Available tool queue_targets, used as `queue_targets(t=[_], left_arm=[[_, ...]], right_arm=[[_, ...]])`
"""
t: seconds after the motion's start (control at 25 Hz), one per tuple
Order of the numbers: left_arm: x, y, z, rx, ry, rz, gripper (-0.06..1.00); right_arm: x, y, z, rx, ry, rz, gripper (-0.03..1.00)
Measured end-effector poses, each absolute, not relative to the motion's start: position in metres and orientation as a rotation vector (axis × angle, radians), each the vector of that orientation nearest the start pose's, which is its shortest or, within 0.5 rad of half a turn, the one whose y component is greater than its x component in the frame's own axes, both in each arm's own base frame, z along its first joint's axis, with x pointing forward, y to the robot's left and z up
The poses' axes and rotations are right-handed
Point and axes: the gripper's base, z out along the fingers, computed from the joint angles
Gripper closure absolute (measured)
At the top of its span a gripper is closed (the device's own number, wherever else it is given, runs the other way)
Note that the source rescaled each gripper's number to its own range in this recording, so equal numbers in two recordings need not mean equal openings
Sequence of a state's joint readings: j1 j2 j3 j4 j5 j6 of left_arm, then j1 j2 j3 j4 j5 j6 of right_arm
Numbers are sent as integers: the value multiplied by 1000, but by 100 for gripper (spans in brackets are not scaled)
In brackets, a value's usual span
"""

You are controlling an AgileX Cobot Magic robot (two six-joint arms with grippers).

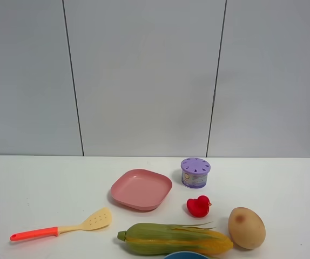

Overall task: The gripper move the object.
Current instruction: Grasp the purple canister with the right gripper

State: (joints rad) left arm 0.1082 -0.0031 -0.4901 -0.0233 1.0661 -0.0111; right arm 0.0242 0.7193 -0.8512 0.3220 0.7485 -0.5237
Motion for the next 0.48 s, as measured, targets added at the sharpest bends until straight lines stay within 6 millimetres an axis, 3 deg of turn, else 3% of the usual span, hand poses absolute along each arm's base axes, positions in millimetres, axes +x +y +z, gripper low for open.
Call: queue_targets(t=[0.24,0.48], left_arm=[[-4,-2,274,-122,2053,32,-6],[-4,-2,274,-122,2053,32,-6]], right_arm=[[204,55,341,-517,2127,161,25],[265,86,310,-315,2361,243,25]])
